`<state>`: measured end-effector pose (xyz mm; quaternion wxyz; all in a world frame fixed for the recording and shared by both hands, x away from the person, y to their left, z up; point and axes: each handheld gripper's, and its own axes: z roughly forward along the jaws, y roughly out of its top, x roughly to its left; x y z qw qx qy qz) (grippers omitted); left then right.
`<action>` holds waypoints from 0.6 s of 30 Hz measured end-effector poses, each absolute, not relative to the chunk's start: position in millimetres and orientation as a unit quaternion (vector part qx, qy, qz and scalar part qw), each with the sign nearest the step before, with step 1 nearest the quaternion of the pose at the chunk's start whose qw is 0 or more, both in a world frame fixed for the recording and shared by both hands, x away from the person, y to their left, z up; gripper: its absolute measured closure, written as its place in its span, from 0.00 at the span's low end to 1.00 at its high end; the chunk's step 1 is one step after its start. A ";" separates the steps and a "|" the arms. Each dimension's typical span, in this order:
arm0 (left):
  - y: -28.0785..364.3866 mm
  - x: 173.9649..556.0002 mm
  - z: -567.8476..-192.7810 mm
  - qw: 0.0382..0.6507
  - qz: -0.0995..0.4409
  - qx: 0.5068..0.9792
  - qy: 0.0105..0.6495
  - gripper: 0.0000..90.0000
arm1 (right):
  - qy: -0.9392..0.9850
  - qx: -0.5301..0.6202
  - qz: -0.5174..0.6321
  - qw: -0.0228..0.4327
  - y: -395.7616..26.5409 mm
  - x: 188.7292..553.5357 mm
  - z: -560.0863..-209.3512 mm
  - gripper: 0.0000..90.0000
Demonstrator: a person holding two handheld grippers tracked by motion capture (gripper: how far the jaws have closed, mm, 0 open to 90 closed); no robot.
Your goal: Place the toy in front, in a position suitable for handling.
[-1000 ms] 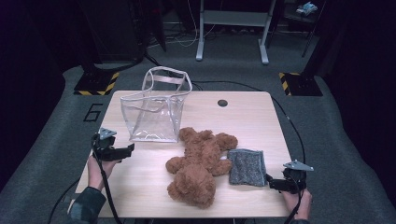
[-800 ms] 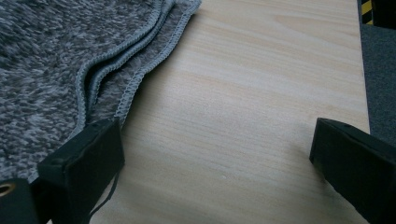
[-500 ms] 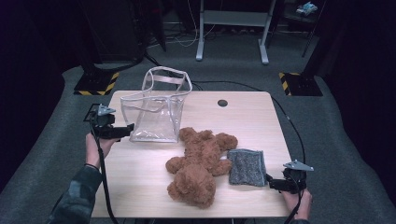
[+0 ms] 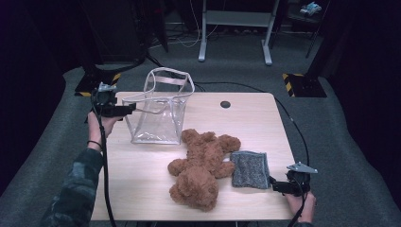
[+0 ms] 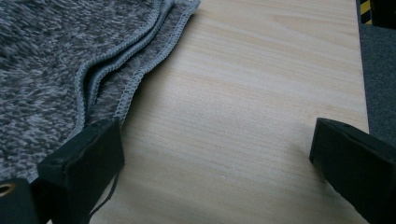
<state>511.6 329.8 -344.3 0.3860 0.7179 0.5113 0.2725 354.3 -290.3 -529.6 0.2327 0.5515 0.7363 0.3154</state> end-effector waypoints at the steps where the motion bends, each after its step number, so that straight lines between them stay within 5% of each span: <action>1: 327.5 515.9 -341.6 0.385 0.275 0.721 0.507 0.20 | 0.736 0.551 0.316 0.233 -290.3 354.3 -529.7 0.03; 12: 307.6 559.7 -331.4 0.357 0.274 0.740 0.500 0.38 | 0.735 0.553 0.315 0.235 -290.6 354.4 -529.7 0.03; 18: 297.7 572.7 -340.1 0.350 0.262 0.752 0.494 0.39 | 0.735 0.553 0.315 0.234 -290.9 354.4 -529.7 0.03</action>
